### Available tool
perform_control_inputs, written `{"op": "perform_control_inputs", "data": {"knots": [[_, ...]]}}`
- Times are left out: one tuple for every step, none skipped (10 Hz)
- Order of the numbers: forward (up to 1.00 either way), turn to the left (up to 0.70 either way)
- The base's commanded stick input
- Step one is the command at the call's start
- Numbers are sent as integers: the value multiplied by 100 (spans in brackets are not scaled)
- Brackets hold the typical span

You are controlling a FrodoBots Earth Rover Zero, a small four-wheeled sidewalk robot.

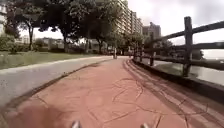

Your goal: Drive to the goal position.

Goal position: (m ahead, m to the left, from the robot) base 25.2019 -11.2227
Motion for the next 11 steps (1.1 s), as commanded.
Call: {"op": "perform_control_inputs", "data": {"knots": [[70,0],[70,0],[70,0],[70,0],[70,0],[70,0],[70,0],[70,0],[70,0],[70,0],[70,0]]}}
